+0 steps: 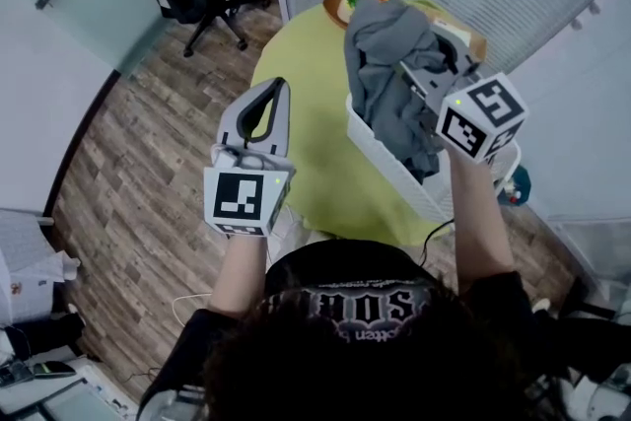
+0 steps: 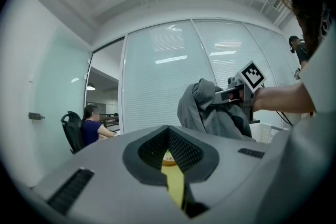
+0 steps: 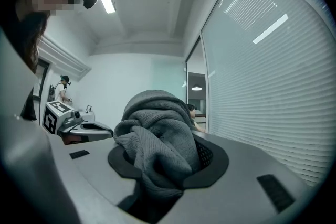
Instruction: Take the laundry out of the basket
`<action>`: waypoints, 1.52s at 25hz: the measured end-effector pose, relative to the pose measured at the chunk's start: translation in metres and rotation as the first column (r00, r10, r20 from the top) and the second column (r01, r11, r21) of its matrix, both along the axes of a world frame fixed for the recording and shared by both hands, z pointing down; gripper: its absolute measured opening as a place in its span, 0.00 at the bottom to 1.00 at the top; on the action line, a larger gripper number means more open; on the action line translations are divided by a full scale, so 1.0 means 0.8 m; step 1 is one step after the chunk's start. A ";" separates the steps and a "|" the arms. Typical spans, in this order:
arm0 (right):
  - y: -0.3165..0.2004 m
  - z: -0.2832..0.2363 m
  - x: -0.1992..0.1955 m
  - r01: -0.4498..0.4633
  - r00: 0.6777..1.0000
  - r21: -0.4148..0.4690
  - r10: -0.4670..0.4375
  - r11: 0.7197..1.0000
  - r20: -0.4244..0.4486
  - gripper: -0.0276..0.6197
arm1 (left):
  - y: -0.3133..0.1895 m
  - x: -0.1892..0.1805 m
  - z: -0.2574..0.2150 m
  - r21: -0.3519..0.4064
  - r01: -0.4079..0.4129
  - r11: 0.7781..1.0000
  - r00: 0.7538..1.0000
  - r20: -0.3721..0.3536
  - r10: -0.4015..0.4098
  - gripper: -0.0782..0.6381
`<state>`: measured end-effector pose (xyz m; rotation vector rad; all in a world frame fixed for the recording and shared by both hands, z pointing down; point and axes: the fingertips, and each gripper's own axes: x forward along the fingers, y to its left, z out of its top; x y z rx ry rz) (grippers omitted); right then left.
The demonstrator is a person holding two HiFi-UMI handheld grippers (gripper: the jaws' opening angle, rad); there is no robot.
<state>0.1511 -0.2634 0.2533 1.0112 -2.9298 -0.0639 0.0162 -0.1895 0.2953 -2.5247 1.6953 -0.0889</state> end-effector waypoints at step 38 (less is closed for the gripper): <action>0.059 -0.076 -0.175 0.132 0.991 0.172 -0.126 0.976 -0.044 0.30 | 0.068 -0.139 -0.017 0.028 0.206 0.978 0.978 -0.045 -0.205 0.11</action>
